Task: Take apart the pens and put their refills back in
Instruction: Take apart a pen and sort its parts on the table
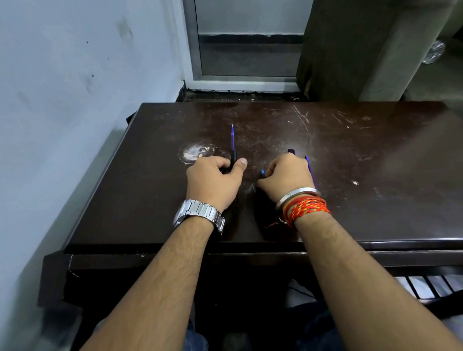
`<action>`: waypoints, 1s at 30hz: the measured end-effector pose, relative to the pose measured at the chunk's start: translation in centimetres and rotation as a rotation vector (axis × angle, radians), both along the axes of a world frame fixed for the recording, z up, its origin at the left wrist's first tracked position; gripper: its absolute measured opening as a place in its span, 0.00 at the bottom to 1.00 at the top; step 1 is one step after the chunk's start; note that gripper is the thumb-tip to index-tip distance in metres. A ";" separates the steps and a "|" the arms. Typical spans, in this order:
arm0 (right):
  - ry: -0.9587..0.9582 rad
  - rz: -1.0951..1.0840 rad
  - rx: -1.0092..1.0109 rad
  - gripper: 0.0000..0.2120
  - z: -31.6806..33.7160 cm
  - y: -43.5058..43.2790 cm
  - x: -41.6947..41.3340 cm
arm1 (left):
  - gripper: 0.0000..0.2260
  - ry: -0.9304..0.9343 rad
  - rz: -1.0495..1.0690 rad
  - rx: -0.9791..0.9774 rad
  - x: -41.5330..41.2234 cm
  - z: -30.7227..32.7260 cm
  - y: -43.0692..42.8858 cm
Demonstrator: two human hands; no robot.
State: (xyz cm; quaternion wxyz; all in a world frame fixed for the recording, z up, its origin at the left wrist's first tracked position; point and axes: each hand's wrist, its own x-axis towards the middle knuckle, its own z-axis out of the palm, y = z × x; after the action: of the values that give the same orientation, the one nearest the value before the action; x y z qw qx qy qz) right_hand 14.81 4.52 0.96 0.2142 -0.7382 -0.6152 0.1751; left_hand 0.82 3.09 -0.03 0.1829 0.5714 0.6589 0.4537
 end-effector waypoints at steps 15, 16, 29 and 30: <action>0.632 0.076 0.105 0.07 0.4 -0.2 -0.6 | 0.17 -0.048 -0.073 0.038 0.3 0.0 0.0; 0.779 0.094 0.045 0.07 0.4 -0.3 -0.8 | 0.16 -0.086 -0.082 0.037 0.3 0.1 0.0; 1.409 0.292 -0.273 0.09 1.7 -1.0 -0.8 | 0.09 -0.479 -0.286 0.090 0.7 0.6 -0.3; 1.387 0.305 -0.261 0.08 1.5 -1.1 -0.8 | 0.09 -0.498 -0.302 0.080 0.6 0.6 -0.2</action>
State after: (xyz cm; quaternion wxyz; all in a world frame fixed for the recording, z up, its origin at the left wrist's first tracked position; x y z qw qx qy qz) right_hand 14.00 3.47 2.44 0.4385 -0.3826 -0.4079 0.7035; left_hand 1.46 2.85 0.59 0.3819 0.5406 0.4828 0.5734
